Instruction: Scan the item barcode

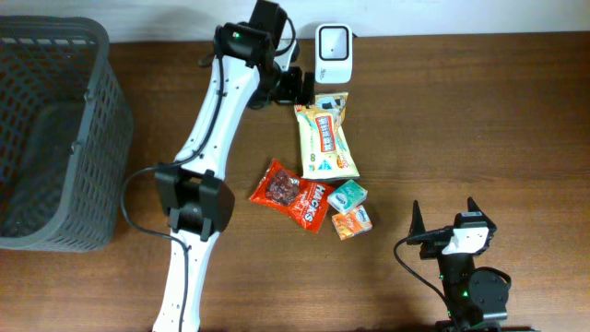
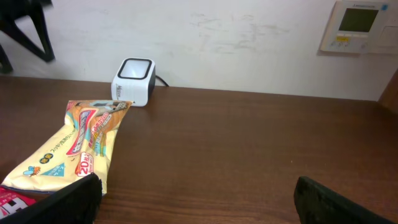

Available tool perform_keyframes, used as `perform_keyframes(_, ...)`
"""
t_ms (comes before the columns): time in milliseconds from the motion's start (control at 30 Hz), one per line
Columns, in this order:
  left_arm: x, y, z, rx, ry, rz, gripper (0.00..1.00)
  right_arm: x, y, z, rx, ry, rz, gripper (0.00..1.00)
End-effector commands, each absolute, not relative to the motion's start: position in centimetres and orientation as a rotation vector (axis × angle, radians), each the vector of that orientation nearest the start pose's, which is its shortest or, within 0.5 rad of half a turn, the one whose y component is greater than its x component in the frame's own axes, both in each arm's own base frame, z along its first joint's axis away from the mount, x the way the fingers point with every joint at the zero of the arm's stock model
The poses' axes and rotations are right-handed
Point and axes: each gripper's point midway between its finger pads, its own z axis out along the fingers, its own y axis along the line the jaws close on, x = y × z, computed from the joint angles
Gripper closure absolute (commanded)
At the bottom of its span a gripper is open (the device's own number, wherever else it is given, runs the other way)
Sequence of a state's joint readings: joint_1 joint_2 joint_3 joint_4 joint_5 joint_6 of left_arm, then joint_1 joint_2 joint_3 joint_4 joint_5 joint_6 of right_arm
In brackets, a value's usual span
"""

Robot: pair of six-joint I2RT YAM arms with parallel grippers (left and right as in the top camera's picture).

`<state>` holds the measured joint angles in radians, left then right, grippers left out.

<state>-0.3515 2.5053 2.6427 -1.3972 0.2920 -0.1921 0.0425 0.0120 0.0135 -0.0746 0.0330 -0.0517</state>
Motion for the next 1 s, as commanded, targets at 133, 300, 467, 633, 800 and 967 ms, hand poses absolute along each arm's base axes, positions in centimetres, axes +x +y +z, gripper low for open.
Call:
perform_keyframes(133, 48.6, -26.4, 7.3, 0.414, 2.927, -0.697, 0.01, 24.6, 0.3, 15.5, -0.039, 1.650, -0.036, 0.02)
perform_keyframes(300, 48.4, -26.4, 4.8, 0.407, 2.972, -0.690, 0.01, 24.6, 0.3, 15.5, -0.039, 1.650, -0.036, 0.02)
perform_keyframes(467, 48.4, -25.9, 2.7, 0.397, 3.012, -0.645, 0.01, 24.6, 0.3, 15.5, -0.039, 1.650, -0.036, 0.02)
perform_keyframes(633, 47.6, -27.6, 1.4, 0.485, 2.998, -0.810, 0.01, 24.6, 0.3, 15.5, -0.039, 1.650, -0.036, 0.02)
perform_keyframes(800, 47.0, -29.0, 0.7, 0.550, 2.974, -0.908, 0.01, 24.6, 0.3, 15.5, -0.039, 1.650, -0.036, 0.02)
perform_keyframes(967, 47.1, -28.7, 0.2, 0.549, 2.987, -0.859, 0.21, 24.6, 0.3, 15.5, -0.039, 1.650, -0.036, 0.02)
